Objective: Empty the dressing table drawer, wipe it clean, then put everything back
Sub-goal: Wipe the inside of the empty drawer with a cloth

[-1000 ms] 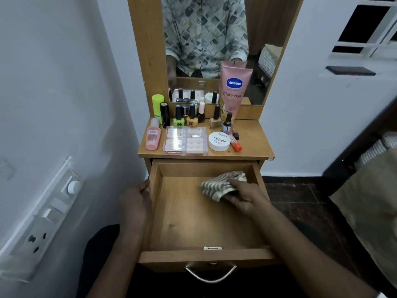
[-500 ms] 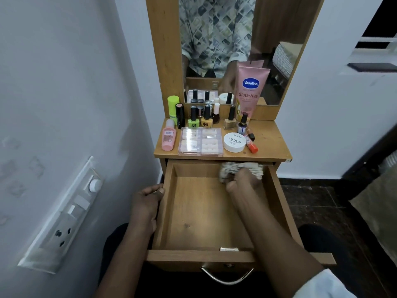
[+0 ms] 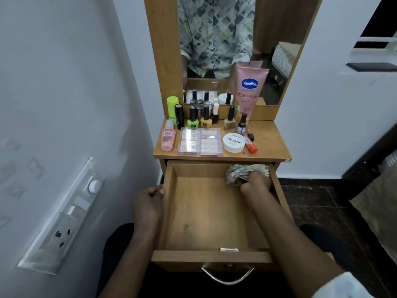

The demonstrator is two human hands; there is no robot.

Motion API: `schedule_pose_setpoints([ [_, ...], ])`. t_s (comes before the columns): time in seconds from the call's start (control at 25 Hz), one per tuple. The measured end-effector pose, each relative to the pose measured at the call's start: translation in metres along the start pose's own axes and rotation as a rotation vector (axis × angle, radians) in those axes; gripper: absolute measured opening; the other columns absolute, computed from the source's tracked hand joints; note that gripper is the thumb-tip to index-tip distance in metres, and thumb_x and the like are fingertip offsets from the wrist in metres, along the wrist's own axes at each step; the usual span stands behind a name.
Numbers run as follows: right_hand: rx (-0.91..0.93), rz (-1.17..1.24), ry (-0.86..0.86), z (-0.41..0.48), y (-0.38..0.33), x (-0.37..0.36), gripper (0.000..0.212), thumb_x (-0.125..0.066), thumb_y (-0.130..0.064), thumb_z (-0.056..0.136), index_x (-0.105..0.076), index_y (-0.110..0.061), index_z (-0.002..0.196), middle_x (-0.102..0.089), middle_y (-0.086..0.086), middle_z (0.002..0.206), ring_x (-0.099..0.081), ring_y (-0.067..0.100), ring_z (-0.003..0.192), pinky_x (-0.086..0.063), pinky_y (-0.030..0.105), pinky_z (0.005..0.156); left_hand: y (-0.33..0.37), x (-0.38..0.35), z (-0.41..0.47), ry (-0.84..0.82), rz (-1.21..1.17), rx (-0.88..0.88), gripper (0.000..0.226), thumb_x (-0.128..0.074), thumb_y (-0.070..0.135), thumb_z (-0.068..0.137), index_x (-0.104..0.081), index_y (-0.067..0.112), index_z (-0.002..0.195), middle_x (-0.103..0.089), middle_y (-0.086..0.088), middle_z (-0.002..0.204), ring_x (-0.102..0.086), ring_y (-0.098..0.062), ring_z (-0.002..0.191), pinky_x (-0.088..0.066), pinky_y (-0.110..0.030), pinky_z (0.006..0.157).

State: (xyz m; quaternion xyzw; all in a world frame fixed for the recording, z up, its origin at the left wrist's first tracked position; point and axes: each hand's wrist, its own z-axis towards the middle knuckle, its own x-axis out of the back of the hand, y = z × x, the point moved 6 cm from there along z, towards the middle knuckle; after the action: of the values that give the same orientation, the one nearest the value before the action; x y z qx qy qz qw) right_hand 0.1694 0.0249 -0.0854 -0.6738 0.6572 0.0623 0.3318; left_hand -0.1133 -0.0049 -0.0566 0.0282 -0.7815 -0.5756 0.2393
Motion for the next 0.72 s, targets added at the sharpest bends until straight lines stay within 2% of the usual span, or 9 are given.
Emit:
schedule_pose_setpoints([
  [0.04,0.062,0.037,0.011,0.005,-0.004,-0.006,0.024,-0.046,-0.003,0.094,-0.057,-0.009,0.115,-0.062,0.016,0.123,-0.063,0.035,0.108,-0.055,0.046,0.091,0.001,0.001,-0.001,0.004,0.013,-0.006,0.017,-0.060,0.015,0.097,-0.073,0.015,0.107,-0.066,0.009,0.084,-0.061,-0.010,0.083,-0.046,-0.027,0.071],
  [0.12,0.108,-0.112,0.106,-0.001,0.011,0.000,0.028,-0.047,0.002,0.093,-0.056,-0.009,0.117,-0.065,0.009,0.117,-0.067,0.029,0.097,-0.059,0.043,0.083,0.001,0.002,-0.003,0.003,0.027,-0.011,0.018,-0.060,0.016,0.096,-0.073,0.015,0.108,-0.069,0.005,0.090,-0.062,-0.011,0.084,-0.049,-0.030,0.077],
  [0.2,0.146,-0.215,0.040,-0.016,0.053,-0.013,0.034,-0.047,0.007,0.091,-0.058,-0.002,0.122,-0.066,0.011,0.114,-0.068,0.030,0.093,-0.059,0.046,0.082,0.002,0.002,-0.004,-0.001,0.021,-0.026,0.018,-0.060,0.015,0.096,-0.074,0.014,0.108,-0.069,0.006,0.087,-0.060,-0.006,0.079,-0.047,-0.027,0.073],
  [0.32,-0.079,-0.372,-0.136,-0.048,0.127,-0.033,0.029,-0.056,0.009,0.090,-0.059,0.003,0.119,-0.064,0.014,0.108,-0.065,0.027,0.089,-0.059,0.037,0.073,0.005,0.003,-0.004,-0.005,0.055,-0.063,0.018,-0.060,0.014,0.096,-0.076,0.014,0.105,-0.068,0.011,0.077,-0.060,-0.002,0.073,-0.041,-0.019,0.059],
  [0.4,-0.122,-0.405,-0.167,-0.059,0.142,-0.041,0.027,-0.057,0.009,0.090,-0.058,0.002,0.116,-0.063,0.011,0.103,-0.064,0.025,0.088,-0.058,0.033,0.069,0.006,0.003,-0.002,-0.004,0.068,-0.069,0.019,-0.061,0.013,0.096,-0.076,0.014,0.107,-0.070,0.007,0.081,-0.058,-0.001,0.071,-0.040,-0.018,0.058],
  [0.48,-0.071,-0.401,-0.144,-0.051,0.124,-0.038,0.029,-0.055,0.007,0.091,-0.056,0.000,0.119,-0.063,0.013,0.111,-0.064,0.032,0.102,-0.059,0.041,0.076,0.005,0.004,-0.001,0.001,0.081,-0.065,0.019,-0.061,0.015,0.096,-0.075,0.015,0.108,-0.068,0.008,0.082,-0.057,-0.001,0.074,-0.042,-0.022,0.064],
  [0.52,-0.023,-0.389,-0.095,-0.044,0.101,-0.034,0.032,-0.054,0.006,0.091,-0.055,-0.003,0.122,-0.063,0.014,0.116,-0.064,0.033,0.103,-0.059,0.042,0.072,0.004,0.005,0.000,0.008,0.080,-0.066,0.019,-0.060,0.016,0.096,-0.075,0.015,0.109,-0.068,0.008,0.084,-0.056,-0.001,0.075,-0.043,-0.025,0.070],
  [0.64,0.114,-0.366,0.159,-0.011,0.022,-0.005,0.036,-0.052,-0.005,0.093,-0.052,-0.009,0.128,-0.060,0.013,0.120,-0.061,0.024,0.091,-0.054,0.032,0.064,0.000,0.004,0.001,0.013,0.096,-0.074,0.019,-0.060,0.018,0.096,-0.073,0.014,0.111,-0.069,0.003,0.093,-0.056,-0.004,0.078,-0.045,-0.030,0.080],
  [0.72,0.122,-0.267,0.088,0.006,-0.004,-0.007,0.037,-0.046,-0.009,0.094,-0.051,0.000,0.130,-0.056,0.021,0.126,-0.061,0.029,0.094,-0.054,0.023,0.060,-0.002,0.003,0.000,0.014,0.108,-0.079,0.019,-0.060,0.018,0.097,-0.073,0.014,0.110,-0.069,0.004,0.092,-0.058,-0.007,0.080,-0.047,-0.031,0.080],
])
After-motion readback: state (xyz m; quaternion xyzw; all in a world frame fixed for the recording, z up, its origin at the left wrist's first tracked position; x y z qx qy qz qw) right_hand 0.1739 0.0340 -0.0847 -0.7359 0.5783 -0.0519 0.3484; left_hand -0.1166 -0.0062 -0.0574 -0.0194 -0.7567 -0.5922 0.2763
